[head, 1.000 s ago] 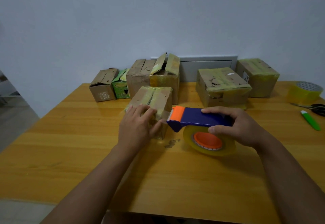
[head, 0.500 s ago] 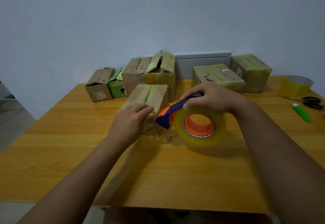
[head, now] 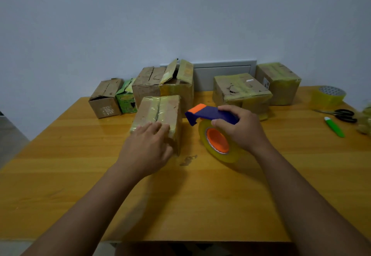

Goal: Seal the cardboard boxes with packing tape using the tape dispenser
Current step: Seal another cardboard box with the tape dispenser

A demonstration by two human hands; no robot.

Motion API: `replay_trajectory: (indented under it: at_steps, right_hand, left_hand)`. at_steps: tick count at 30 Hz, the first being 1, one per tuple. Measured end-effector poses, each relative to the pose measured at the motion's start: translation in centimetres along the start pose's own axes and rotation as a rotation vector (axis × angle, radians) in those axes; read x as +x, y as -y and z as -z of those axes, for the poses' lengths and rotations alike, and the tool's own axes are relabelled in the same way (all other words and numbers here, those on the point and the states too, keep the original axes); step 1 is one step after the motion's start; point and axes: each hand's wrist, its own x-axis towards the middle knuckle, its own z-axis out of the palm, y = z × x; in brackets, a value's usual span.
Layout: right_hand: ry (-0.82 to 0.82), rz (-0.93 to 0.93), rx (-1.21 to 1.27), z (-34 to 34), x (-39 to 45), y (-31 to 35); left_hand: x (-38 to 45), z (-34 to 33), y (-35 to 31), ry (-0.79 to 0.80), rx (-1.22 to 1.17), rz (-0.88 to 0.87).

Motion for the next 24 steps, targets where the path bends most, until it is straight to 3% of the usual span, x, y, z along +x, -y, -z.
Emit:
replay_trajectory:
  at_steps: [8, 24]
  right_hand:
    - [-0.166, -0.001, 0.014, -5.4, -0.9, -0.6]
    - [-0.235, 0.085, 0.11, -5.1, -2.8, -1.8]
  left_hand:
    - [2.2, -0.9, -2.7, -0.118, -0.028, 0.273]
    - [2.2, -3.5, -0.6, -0.324, 0.006, 0.104]
